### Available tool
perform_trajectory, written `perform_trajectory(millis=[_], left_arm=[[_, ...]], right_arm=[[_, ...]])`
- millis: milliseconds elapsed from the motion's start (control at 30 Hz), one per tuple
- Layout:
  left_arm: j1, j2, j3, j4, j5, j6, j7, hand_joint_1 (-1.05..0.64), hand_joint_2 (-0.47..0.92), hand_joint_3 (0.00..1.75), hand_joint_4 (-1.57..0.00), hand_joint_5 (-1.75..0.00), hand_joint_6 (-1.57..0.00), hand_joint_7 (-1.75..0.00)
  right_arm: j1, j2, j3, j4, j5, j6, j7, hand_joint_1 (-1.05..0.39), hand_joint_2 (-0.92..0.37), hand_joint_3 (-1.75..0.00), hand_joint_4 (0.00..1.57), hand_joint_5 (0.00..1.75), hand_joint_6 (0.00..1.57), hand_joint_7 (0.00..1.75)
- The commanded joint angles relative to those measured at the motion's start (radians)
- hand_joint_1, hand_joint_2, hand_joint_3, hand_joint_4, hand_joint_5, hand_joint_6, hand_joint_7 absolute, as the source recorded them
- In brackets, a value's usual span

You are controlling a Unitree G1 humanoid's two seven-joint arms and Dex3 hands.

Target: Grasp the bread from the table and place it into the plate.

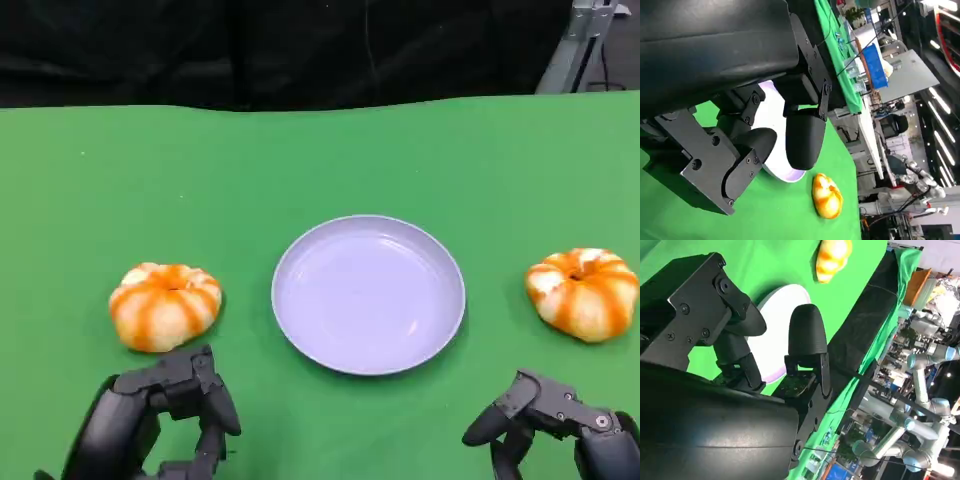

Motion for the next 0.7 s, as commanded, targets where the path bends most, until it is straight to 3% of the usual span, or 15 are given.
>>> perform_trajectory(millis=[33,500,533,567,600,667,700], left_arm=[[-0.003,0.009,0.011,0.011,0.002,-0.012,0.005,0.02,0.28,1.53,-0.89,-1.72,-0.85,-1.53],[-0.008,0.007,0.013,0.013,0.003,-0.009,0.009,0.02,0.28,1.52,-0.88,-1.74,-0.86,-1.52],[-0.023,0.023,0.023,-0.003,0.029,0.043,0.025,0.01,0.31,1.48,-0.86,-1.7,-0.84,-1.5],[-0.037,0.037,0.031,-0.019,0.061,0.089,0.042,-0.11,0.5,1.02,-0.67,-1.23,-0.67,-0.99],[-0.048,0.051,0.038,-0.035,0.105,0.125,0.062,-0.17,0.64,0.71,-0.64,-0.99,-0.67,-0.67],[-0.059,0.066,0.042,-0.059,0.167,0.166,0.086,-0.26,0.84,0.27,-0.57,-0.69,-0.67,-0.24],[-0.068,0.081,0.043,-0.073,0.208,0.188,0.098,-0.27,0.87,0.2,-0.56,-0.65,-0.68,-0.17]], right_arm=[[0.002,-0.006,-0.009,0.001,0.008,-0.009,-0.006,0.15,-0.29,-1.39,0.84,1.69,0.82,1.27],[0.0,-0.007,-0.009,0.0,0.009,-0.003,-0.003,0.13,-0.29,-1.39,0.83,1.7,0.81,1.27],[-0.003,-0.003,-0.007,-0.002,0.004,0.002,-0.006,0.13,-0.29,-1.39,0.82,1.7,0.81,1.27],[-0.007,0.001,-0.005,-0.003,-0.002,0.005,-0.01,0.14,-0.29,-1.39,0.83,1.69,0.82,1.27],[-0.01,0.003,-0.005,-0.003,-0.004,0.008,-0.011,0.14,-0.28,-1.39,0.84,1.68,0.82,1.27],[-0.014,0.005,-0.005,-0.001,-0.004,0.011,-0.011,0.14,-0.28,-1.4,0.84,1.68,0.82,1.27],[-0.016,0.005,-0.004,0.0,-0.003,0.013,-0.01,0.14,-0.28,-1.4,0.84,1.68,0.82,1.27]])
